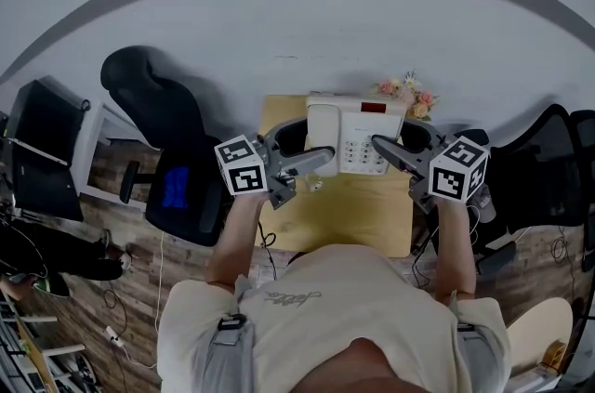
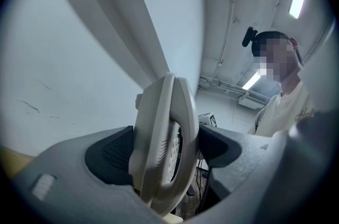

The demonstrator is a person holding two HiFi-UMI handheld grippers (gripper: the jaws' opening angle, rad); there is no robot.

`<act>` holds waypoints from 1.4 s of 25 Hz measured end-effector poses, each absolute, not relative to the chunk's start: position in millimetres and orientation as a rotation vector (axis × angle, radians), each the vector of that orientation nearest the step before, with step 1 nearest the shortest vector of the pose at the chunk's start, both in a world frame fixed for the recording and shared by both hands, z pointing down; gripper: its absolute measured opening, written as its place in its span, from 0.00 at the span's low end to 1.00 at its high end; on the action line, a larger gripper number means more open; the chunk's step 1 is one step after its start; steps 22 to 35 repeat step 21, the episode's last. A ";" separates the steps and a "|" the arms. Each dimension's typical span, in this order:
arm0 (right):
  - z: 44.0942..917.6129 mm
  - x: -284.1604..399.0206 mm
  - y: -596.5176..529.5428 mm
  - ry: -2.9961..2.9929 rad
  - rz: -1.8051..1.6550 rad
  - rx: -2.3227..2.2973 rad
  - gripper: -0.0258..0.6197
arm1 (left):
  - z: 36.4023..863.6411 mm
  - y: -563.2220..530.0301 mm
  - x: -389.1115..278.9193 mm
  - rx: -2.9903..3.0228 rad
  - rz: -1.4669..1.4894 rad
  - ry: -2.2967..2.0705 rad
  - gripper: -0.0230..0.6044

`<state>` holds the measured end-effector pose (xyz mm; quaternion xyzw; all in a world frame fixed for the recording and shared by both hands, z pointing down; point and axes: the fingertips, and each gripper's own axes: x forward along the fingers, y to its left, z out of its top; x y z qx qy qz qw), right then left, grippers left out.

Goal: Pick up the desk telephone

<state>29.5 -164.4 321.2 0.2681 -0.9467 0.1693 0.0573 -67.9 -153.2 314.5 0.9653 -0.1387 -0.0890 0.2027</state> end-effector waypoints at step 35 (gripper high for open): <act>337.0 31.2 -161.3 -2.863 0.532 0.791 0.38 | 330.1 -149.1 -66.3 2.687 -0.243 -0.405 0.66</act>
